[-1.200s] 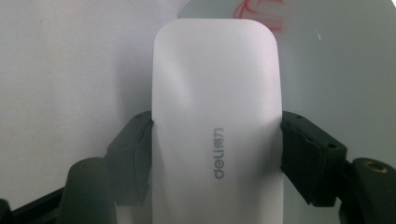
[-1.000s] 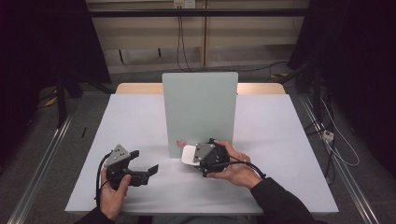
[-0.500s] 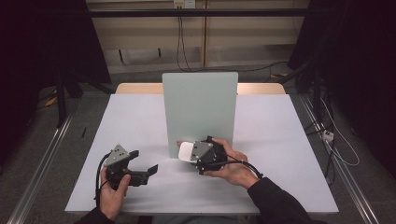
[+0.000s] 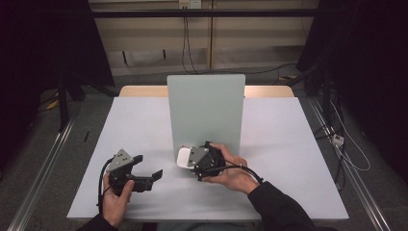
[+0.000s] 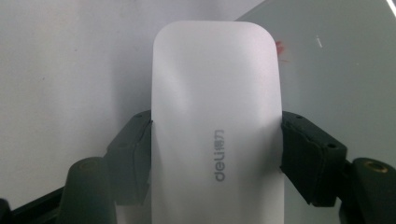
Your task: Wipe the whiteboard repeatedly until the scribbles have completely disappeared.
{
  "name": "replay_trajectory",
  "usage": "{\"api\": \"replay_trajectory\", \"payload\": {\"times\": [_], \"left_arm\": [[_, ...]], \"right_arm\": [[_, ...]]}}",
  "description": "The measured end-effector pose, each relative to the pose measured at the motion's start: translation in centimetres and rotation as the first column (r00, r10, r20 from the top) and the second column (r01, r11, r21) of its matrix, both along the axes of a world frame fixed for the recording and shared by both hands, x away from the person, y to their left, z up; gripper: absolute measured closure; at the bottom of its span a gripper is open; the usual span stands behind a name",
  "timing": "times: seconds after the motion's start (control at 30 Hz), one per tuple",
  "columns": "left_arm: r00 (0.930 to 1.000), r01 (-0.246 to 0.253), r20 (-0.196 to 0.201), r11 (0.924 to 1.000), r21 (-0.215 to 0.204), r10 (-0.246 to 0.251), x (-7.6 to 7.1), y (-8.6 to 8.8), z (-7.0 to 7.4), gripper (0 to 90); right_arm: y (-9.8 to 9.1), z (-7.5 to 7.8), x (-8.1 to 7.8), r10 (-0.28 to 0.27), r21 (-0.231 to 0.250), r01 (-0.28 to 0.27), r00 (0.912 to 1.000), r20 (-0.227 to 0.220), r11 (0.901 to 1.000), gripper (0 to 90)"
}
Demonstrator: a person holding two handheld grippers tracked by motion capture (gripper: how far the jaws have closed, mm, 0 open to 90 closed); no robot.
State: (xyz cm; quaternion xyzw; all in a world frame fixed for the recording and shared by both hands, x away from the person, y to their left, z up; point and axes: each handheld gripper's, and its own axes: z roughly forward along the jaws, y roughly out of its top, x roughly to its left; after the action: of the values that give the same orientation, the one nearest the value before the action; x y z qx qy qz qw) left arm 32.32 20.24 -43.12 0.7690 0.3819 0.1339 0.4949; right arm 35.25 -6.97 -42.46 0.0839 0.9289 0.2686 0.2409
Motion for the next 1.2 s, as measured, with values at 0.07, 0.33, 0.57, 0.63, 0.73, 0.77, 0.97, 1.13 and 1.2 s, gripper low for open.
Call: {"api": "replay_trajectory", "payload": {"times": [0.07, 0.33, 0.57, 0.63, 0.73, 0.77, 0.97, 1.13, 1.2], "left_arm": [[1.0000, -0.001, 0.001, 1.0000, 0.000, 0.001, 0.0, 0.0, 0.0, 4.2], [1.0000, -0.001, 0.000, 1.0000, -0.002, 0.001, 0.0, 0.0, 0.0, 4.2], [1.0000, -0.001, 0.000, 1.0000, -0.001, 0.001, 0.0, 0.0, 0.0, 4.2], [1.0000, -0.002, 0.000, 1.0000, 0.000, 0.002, 0.0, 0.0, 0.0, 4.2], [1.0000, -0.001, -0.001, 1.0000, 0.001, 0.001, 0.0, 0.0, 0.0, 4.2], [1.0000, -0.003, -0.005, 1.0000, -0.004, 0.003, 0.0, 0.0, 0.0, 4.2], [1.0000, -0.001, 0.002, 1.0000, -0.006, 0.001, 0.0, 0.1, 0.0, 4.2], [1.0000, 0.000, 0.000, 1.0000, -0.003, 0.000, 0.0, 0.0, 0.0, 4.2], [1.0000, 0.000, -0.001, 1.0000, -0.002, 0.000, -0.1, 0.0, 0.0, 4.2]], "right_arm": [[0.2, -0.2, 0.0, 0.001, -0.004, -0.001, 0.9999, -0.017, 1.0000, 31.4], [-0.3, 0.6, 0.2, -0.015, 0.025, 0.015, 0.9999, -0.002, 0.9996, 31.4], [-1.4, 2.4, 0.6, -0.060, 0.073, 0.057, 0.9976, 0.035, 0.9957, 31.4], [-1.3, 2.3, 0.6, -0.060, 0.068, 0.057, 0.9974, 0.041, 0.9961, 31.4], [-0.8, 1.8, 0.4, -0.047, 0.055, 0.046, 0.9983, 0.033, 0.9975, 31.4], [-0.6, 1.5, 0.3, -0.040, 0.043, 0.039, 0.9987, 0.032, 0.9983, 31.4], [0.8, -0.1, 0.1, 0.011, -0.016, -0.011, 0.9999, -0.008, 0.9998, 31.4], [0.9, -0.4, 0.1, 0.021, -0.020, -0.021, 0.9997, -0.016, 0.9996, 31.4], [1.1, -0.5, 0.0, 0.034, -0.038, -0.034, 0.9994, -0.003, 0.9987, 31.3]]}}
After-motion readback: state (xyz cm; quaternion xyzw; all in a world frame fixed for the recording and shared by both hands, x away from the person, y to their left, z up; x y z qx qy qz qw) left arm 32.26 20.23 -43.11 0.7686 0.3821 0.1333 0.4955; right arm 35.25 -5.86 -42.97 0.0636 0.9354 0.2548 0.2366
